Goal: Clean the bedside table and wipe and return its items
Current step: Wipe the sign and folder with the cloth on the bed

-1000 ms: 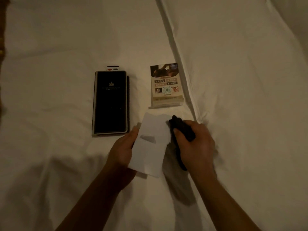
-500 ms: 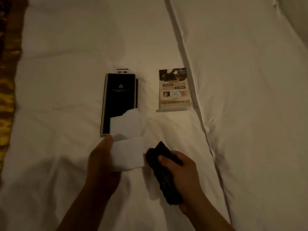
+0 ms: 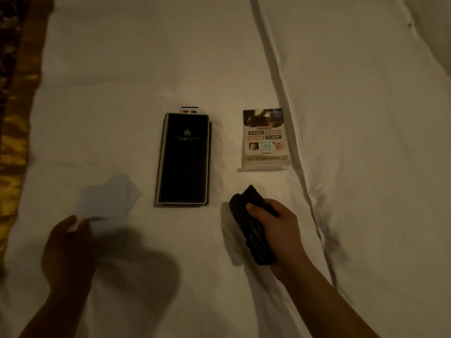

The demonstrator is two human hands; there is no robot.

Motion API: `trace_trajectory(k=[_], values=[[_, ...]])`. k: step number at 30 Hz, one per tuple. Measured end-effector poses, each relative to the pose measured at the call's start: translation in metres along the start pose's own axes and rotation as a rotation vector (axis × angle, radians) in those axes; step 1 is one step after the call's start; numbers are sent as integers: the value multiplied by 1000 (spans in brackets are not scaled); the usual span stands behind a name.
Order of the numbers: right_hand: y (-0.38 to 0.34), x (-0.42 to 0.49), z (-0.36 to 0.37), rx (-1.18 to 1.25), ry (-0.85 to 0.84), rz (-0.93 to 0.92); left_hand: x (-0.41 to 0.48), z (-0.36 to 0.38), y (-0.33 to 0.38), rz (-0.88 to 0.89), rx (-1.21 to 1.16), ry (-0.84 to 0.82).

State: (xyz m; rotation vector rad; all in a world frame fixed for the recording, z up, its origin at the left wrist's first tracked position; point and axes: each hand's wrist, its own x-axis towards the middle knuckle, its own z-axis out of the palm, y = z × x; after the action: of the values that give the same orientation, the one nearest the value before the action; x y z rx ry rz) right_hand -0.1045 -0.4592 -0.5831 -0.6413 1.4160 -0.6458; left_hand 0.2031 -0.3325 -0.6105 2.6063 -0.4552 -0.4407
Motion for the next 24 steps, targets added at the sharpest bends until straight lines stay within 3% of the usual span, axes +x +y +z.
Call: trace_trajectory(k=[3, 6, 9, 12, 15, 21, 24], values=[[-3, 6, -1, 12, 22, -4, -18, 2, 18, 231, 170, 102], [-3, 12, -1, 4, 28, -14, -31, 15, 52, 542, 178, 225], [-3, 15, 0, 4, 26, -20, -30, 46, 96, 700, 53, -6], [-4, 17, 2, -4, 24, -24, -16, 75, 127, 386, 3, -292], [-6, 18, 5, 0, 14, -31, 6, 86, 142, 129, -20, -408], [-18, 20, 23, 52, -25, -44, 25, 88, 152, -68, -409, -707], [-26, 22, 36, -13, -49, -174, 15, 86, 157, -45, -558, -721]])
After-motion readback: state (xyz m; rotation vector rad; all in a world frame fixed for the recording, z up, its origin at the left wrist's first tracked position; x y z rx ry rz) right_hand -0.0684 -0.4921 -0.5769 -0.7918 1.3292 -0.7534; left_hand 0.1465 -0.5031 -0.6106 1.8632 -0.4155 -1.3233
